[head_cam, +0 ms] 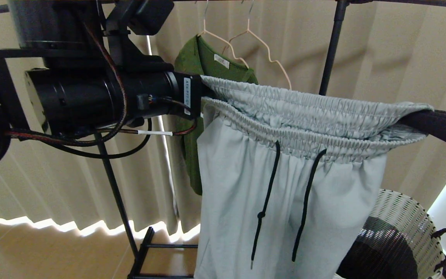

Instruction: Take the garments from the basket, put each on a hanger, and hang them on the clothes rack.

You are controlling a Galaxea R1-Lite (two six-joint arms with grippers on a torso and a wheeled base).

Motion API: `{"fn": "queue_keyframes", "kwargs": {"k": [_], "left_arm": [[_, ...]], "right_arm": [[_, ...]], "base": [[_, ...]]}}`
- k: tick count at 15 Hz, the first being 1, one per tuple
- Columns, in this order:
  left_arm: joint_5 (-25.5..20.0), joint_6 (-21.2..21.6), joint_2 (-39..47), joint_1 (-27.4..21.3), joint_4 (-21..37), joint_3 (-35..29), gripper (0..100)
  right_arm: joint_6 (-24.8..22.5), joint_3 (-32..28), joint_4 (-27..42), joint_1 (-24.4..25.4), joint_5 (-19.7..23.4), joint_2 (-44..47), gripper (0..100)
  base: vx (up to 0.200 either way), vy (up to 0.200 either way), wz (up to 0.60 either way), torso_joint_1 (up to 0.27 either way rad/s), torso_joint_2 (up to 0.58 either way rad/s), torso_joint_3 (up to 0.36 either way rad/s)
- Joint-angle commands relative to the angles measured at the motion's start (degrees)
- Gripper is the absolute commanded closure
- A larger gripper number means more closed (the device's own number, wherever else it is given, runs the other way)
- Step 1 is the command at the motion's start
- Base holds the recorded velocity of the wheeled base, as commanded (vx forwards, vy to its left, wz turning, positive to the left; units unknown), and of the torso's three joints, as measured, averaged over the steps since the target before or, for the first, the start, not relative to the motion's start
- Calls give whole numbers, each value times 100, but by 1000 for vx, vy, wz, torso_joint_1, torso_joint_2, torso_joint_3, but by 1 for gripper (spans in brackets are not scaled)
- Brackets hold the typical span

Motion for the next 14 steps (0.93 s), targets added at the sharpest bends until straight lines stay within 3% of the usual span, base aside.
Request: {"fn": "queue_keyframes", "kwargs": {"k": [1, 4, 7, 12, 14], "left_arm": [[-2, -18, 33, 1, -4, 17, 100], [-2, -18, 24, -8, 14, 17, 100], [-2, -18, -73, -8, 75, 70, 100], [-63, -1, -1092, -184, 972, 580, 100], [-72, 8, -1505, -342, 1420, 597, 100]], "right_arm": [[-7, 56, 5, 18, -14, -43, 100], [-24, 91, 5, -35, -41, -25, 100], [-24, 65, -30, -448, -50, 98, 100], [-24, -40, -1032, -923, -41, 968, 100], [-16, -374, -1524, -1011, -32, 1478, 100]], "base": [[0, 0, 0, 0, 0, 0], [0, 0, 0, 0, 0, 0], [0, 0, 0, 0, 0, 0], [0, 0, 0, 0, 0, 0], [0, 0, 0, 0, 0, 0]]}}
